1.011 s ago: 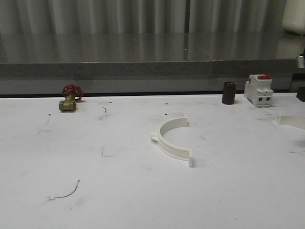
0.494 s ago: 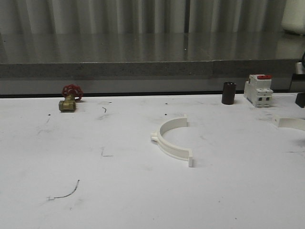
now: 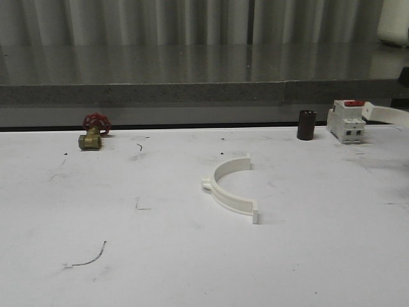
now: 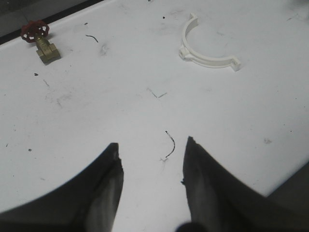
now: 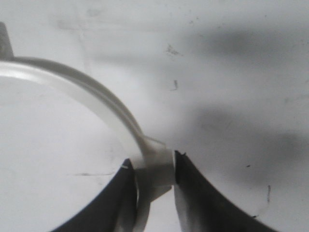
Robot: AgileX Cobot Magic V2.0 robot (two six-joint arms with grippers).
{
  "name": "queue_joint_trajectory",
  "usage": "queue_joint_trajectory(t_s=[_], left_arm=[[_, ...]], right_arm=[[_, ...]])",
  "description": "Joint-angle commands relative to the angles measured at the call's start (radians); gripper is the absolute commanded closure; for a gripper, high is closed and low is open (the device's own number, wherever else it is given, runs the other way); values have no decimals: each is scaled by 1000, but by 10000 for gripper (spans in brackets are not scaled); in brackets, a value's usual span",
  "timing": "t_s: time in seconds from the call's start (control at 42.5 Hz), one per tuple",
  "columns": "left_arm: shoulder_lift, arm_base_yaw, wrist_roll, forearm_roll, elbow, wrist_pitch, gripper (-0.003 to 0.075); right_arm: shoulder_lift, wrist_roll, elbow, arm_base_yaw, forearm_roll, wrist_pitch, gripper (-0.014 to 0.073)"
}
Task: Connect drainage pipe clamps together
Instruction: 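Grasp the clamp half's flange with the right gripper and lift it, then carry the clamp half toward the placed half and lower it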
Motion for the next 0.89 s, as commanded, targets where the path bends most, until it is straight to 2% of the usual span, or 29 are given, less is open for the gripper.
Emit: queue_joint_trajectory(t_s=[0.0,0.259,0.47,0.611,0.87], left_arm=[[-1,2,-3,-7,-27,-74,426],[-1,2,-3,-7,-27,-74,426],[-1,2,-3,-7,-27,-74,426],[-1,2,-3,-7,-27,-74,426],[-1,2,-3,-7,-27,-74,426]], right_arm=[[-118,29,-26,10,81,28,378],[-279,40,-26,64,130,157,378],[-282,36,-25,64,133,167,378],[-278,47,-25,74,147,119,378],[-196,303,-25,241,-14,40,378]])
